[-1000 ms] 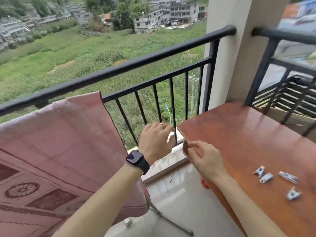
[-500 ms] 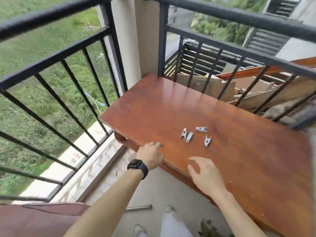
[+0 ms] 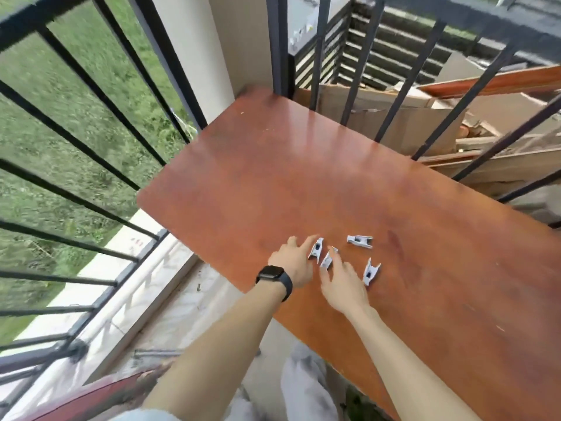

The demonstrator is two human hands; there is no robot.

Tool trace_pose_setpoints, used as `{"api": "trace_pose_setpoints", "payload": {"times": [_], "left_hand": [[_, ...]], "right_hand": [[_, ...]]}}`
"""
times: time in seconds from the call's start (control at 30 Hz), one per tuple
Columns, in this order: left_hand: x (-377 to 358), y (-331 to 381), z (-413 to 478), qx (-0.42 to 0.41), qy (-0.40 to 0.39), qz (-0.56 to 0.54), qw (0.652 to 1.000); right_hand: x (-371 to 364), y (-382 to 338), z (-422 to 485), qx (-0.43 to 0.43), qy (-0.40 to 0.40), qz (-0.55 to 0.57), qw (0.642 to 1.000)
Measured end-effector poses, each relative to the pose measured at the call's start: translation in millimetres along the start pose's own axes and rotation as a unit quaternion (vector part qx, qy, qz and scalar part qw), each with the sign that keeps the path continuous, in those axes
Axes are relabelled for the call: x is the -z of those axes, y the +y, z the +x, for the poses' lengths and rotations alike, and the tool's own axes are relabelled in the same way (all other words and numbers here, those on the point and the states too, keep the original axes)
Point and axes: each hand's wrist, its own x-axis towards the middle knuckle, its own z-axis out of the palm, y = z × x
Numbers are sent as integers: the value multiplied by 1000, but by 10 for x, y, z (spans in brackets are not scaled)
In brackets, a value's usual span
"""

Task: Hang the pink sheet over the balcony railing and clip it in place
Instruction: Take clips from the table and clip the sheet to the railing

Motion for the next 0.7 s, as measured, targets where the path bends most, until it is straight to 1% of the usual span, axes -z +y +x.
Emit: {"api": "trace_pose_setpoints", "payload": {"times": [0.07,0.13,0.27,0.4,0.53,0.63,0.7], "left_hand": [[-90,80,211,1,-6,7,1000],[-183,139,346,12,6,11,1000],[-332,142,435,29,20,22,999],[-403,-39,364,40,42,22,998],[-423,-167,165,74,35,-27,996],[-481,-301,-37,104,32,-79,991],[-541,-433,-176,127,39,-140,981]], "right_hand": [[-44,24,188,-1,-26,-9,1000],[-106,82,260,2,-35,-5,999],[-170,189,306,6,-5,38,999],[-200,185,312,21,19,27,999],[-211,172,252,28,-3,-20,999],[-219,137,172,58,-36,-36,997],[-251,102,131,87,-58,-26,994]]}}
